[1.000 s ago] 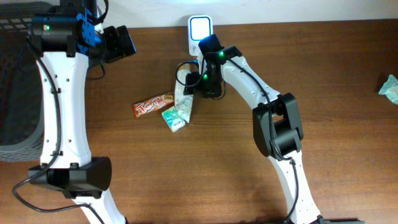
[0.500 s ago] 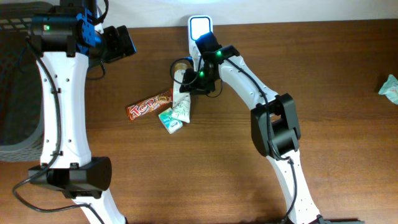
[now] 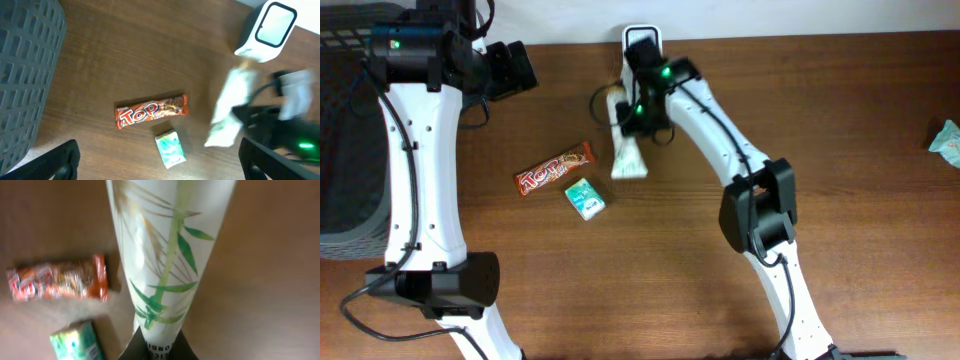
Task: Scan the item barcode
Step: 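Hold the tube over the scanner, then carry it to the right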
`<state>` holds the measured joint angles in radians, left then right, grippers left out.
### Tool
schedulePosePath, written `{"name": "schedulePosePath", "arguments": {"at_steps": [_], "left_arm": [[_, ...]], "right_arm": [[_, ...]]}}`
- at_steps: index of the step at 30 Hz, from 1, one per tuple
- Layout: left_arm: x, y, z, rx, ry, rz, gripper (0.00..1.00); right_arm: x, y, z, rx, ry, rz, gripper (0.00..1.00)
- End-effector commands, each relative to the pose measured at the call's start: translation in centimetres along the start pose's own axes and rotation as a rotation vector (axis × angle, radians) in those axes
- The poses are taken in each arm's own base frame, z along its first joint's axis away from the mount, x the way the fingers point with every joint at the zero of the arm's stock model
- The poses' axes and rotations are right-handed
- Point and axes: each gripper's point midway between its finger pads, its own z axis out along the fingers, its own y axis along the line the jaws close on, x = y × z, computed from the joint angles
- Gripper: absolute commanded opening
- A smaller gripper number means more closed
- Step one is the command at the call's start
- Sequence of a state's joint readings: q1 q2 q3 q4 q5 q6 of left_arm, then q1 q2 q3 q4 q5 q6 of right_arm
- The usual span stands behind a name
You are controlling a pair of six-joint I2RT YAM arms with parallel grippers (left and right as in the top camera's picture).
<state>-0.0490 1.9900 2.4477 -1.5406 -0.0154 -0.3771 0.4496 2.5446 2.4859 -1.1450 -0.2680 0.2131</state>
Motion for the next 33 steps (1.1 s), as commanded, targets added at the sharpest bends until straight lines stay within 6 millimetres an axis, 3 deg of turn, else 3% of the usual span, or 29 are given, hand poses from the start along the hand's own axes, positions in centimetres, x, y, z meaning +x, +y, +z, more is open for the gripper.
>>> {"name": "schedulePosePath", "arguments": {"at_steps": [1,4,7,10,15,19,22,26,29,33], "left_arm": [[-0.2,0.0,0.1,-0.005,-0.004,0.016,0.99],[-0.2,0.0,0.1,-0.005,-0.004,0.016,0.99],[-0.2,0.0,0.1,-0.005,-0.004,0.016,0.99],[-0.2,0.0,0.1,-0.005,-0.004,0.016,0.99],[-0.2,0.0,0.1,-0.005,-0.004,0.016,0.99],[-0.2,0.0,0.1,-0.005,-0.004,0.016,0.99],[-0.2,0.0,0.1,-0.005,-0.004,0.016,0.99],[-0.2,0.0,0.1,-0.005,-0.004,0.016,0.99],[-0.2,0.0,0.1,-0.005,-0.004,0.016,0.99],[-0.2,0.0,0.1,-0.005,-0.004,0.016,0.99]], "right_arm": [[-7.4,-1.7,-9.7,0.256,-0.343,-0.105,0.04],[-10.9,-3.4,-11.6,0.383,-0.508,-0.084,0.04],[-14.7,-3.4,-12.8,0.377,-0.678,-0.125,0.04],[-16.7,-4.0,-12.8,0.368,-0.765,-0.117,0.04],[-17.6,-5.4,-10.3,0.364,-0.787,-0.110,0.04],[-18.0,-7.5,-12.4,0.385,-0.813,-0.063,0.04],[-16.9,-13.8,-16.1,0.483,-0.821,0.153,0.04],[-12.8,-24.3,-20.8,0.608,-0.730,0.345,0.04],[-6.5,-33.9,-23.9,0.756,-0.593,0.509,0.04],[3.0,-44.2,-27.6,0.911,-0.417,0.711,0.04]]}}
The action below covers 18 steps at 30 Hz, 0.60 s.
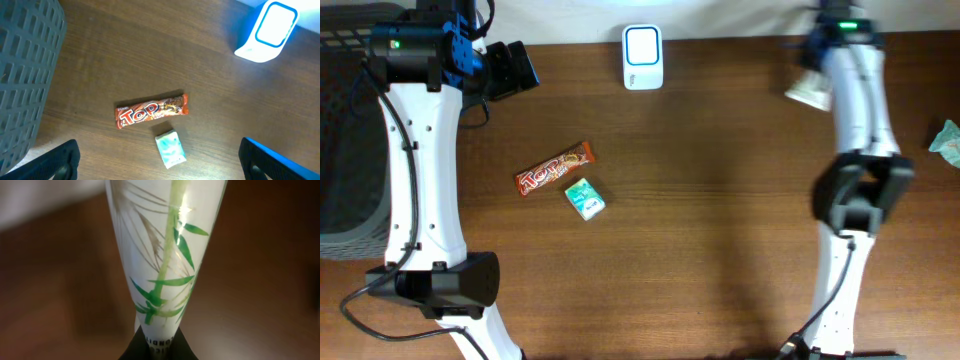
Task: Scan the item barcode
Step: 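Hold the tube over the scanner, then carry it to the right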
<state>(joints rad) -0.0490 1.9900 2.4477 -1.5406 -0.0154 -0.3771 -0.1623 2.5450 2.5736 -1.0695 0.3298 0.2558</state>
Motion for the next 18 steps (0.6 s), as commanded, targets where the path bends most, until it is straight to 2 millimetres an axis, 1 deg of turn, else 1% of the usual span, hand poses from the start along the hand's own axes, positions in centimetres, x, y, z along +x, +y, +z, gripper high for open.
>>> {"name": "schedulePosePath", "arguments": {"at_steps": [1,4,5,6,7,8,9,10,11,13,14,16,17,18], "left_arm": [[-0.2,0.0,0.1,-0.005,-0.004,0.016,0.99],[-0.2,0.0,0.1,-0.005,-0.004,0.016,0.99],[-0.2,0.0,0.1,-0.005,-0.004,0.016,0.99],[-0.2,0.0,0.1,-0.005,-0.004,0.016,0.99],[-0.2,0.0,0.1,-0.005,-0.004,0.016,0.99],[-0.2,0.0,0.1,-0.005,-0.004,0.016,0.99],[-0.2,0.0,0.1,-0.005,-0.004,0.016,0.99],[-0.2,0.1,0.1,-0.006,-0.005,0.014,0.99],[-0.2,0.1,0.1,-0.006,-0.005,0.014,0.99],[-0.2,0.0,0.1,-0.005,-0.004,0.016,0.99],[-0.1,0.0,0.1,-0.004,-0.004,0.017,0.99],[-0.1,0.0,0.1,-0.004,-0.004,0.018,0.99],[-0.1,0.0,0.1,-0.004,-0.004,0.018,0.99],[-0.1,0.0,0.1,-0.004,-0.004,0.017,0.99]], "right_arm": [[-2.9,-11.0,-2.4,0.138,-0.036,0.101,0.04],[-1.5,-16.7,0.0,0.180,0.035,0.107,0.04],[-1.1,-17.9,0.6,0.183,0.050,0.126,0.04],[-0.4,-19.5,1.7,0.168,0.069,0.157,0.12],[0.1,-20.4,2.5,0.158,0.084,0.177,0.30],[0.6,-21.1,3.1,0.151,0.099,0.191,0.56],[1.1,-21.5,3.6,0.128,0.115,0.205,0.80],[1.3,-21.5,3.7,0.104,0.121,0.212,0.92],[1.4,-20.9,3.8,0.060,0.127,0.219,0.96],[1.1,-19.1,3.3,-0.039,0.128,0.222,1.00],[0.7,-17.4,2.7,-0.116,0.124,0.217,1.00],[-0.1,-13.5,0.8,-0.273,0.112,0.200,1.00],[-0.5,-11.1,-0.5,-0.368,0.109,0.186,1.00],[-0.6,-8.3,-2.2,-0.480,0.115,0.167,1.00]]}}
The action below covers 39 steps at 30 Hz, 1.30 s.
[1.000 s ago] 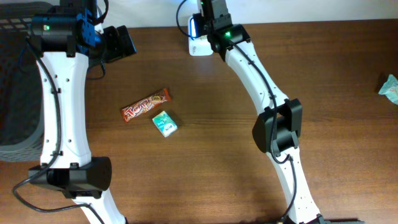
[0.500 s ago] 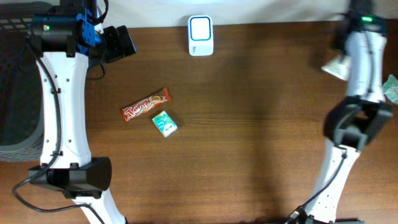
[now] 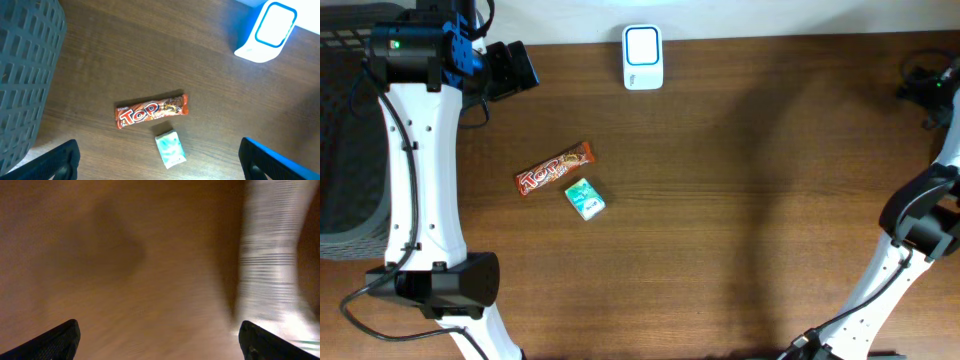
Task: Scan the item barcode
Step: 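Hold the tube over the scanner, then carry it to the right, then reach the right gripper to the small green box and grasp it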
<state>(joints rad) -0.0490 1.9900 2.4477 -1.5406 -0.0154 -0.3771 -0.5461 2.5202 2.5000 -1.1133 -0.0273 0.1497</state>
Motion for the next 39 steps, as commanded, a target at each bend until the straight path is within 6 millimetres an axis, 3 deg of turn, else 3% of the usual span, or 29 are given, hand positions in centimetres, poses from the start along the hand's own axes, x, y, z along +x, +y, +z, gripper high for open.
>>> {"name": "schedulePosePath", "arguments": {"at_steps": [1,3,5,7,9,11,14,19,22,24,30,35,37,39], "left_arm": [[-0.1,0.0,0.1,-0.004,-0.004,0.017,0.99],[-0.1,0.0,0.1,-0.004,-0.004,0.018,0.99],[-0.1,0.0,0.1,-0.004,-0.004,0.018,0.99],[-0.1,0.0,0.1,-0.004,-0.004,0.018,0.99],[-0.1,0.0,0.1,-0.004,-0.004,0.017,0.99],[-0.1,-0.1,0.1,-0.004,-0.004,0.018,0.99],[-0.1,0.0,0.1,-0.004,-0.004,0.018,0.99],[-0.1,0.0,0.1,-0.004,-0.004,0.017,0.99],[-0.1,0.0,0.1,-0.004,-0.004,0.018,0.99],[-0.1,0.0,0.1,-0.004,-0.004,0.018,0.99],[-0.1,0.0,0.1,-0.004,-0.004,0.018,0.99],[-0.1,0.0,0.1,-0.004,-0.004,0.018,0.99],[-0.1,0.0,0.1,-0.004,-0.004,0.018,0.99],[-0.1,0.0,0.1,-0.004,-0.004,0.018,0.99]], "right_arm": [[1.5,12.7,-7.1,-0.462,0.023,-0.108,0.99],[6.3,19.6,-10.8,-0.751,0.177,-0.189,0.99],[12.7,24.6,-14.2,-0.944,0.341,-0.356,0.95],[18.2,26.7,-15.3,-0.923,0.462,-0.520,0.89],[24.5,28.2,-15.6,-0.810,0.608,-0.697,0.89],[27.8,29.4,-15.3,-0.747,0.661,-0.791,0.88],[35.1,31.9,-16.0,-0.745,0.786,-0.941,0.88],[44.5,34.0,-15.6,-0.722,0.903,-1.090,0.68],[47.3,35.6,-15.0,-0.740,0.912,-1.053,0.66],[49.1,38.4,-14.4,-0.823,0.877,-1.003,0.62],[50.4,42.8,-13.3,-0.890,0.754,-0.945,0.58],[51.7,43.5,-11.2,-0.788,0.709,-0.917,0.51],[52.3,43.6,-11.1,-0.785,0.715,-0.924,0.39],[52.4,43.6,-11.1,-0.780,0.715,-0.924,0.37]]}}
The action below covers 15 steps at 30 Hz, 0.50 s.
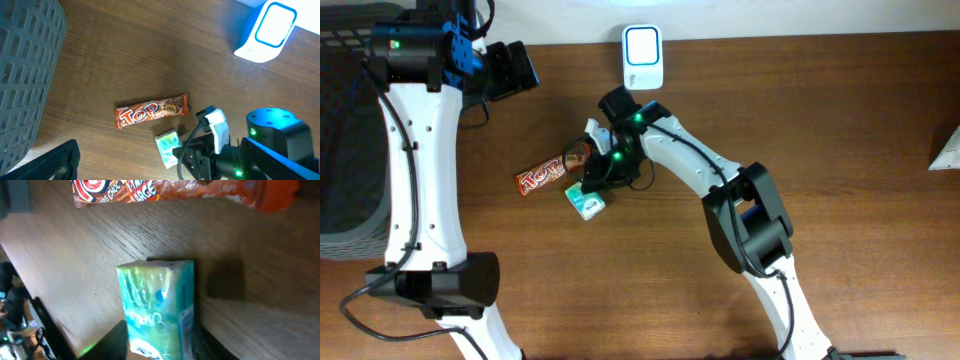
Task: Scan the item barcode
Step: 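Reach the right gripper to the small green box and grasp it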
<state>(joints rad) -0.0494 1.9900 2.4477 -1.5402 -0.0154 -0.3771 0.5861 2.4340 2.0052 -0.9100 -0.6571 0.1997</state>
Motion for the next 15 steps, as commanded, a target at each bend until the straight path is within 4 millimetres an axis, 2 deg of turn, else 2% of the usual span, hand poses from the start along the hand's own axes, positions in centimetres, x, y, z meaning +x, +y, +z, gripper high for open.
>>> {"name": "schedulePosePath", "arguments": {"at_steps": [1,5,6,9,10,12,13,15], "left_arm": [[-0.1,0.0,0.1,-0.004,-0.004,0.017,0.99],[-0.1,0.0,0.1,-0.004,-0.004,0.017,0.99],[-0.1,0.0,0.1,-0.004,-0.004,0.017,0.99],[-0.1,0.0,0.1,-0.005,-0.004,0.017,0.99],[-0.1,0.0,0.1,-0.004,-0.004,0.018,0.99],[-0.1,-0.1,0.1,-0.003,-0.003,0.020,0.99],[-0.1,-0.1,0.1,-0.003,-0.003,0.020,0.99],[-0.1,-0.1,0.1,-0.003,-0.003,0.020,0.99]], "right_arm": [[0.5,-0.7,1.0,0.026,0.017,0.031,0.34],[1.4,-2.2,1.9,0.101,0.049,0.053,0.32],[1.6,-2.4,2.3,0.117,0.057,0.052,0.29],[1.6,-2.9,2.2,0.162,0.050,0.074,0.04],[1.4,-3.7,1.6,0.212,0.032,0.115,0.04],[0.8,-6.4,-1.1,0.345,-0.010,0.186,0.04],[0.6,-8.9,-4.3,0.470,-0.036,0.225,0.04],[0.6,-11.7,-8.7,0.621,-0.063,0.273,0.04]]}}
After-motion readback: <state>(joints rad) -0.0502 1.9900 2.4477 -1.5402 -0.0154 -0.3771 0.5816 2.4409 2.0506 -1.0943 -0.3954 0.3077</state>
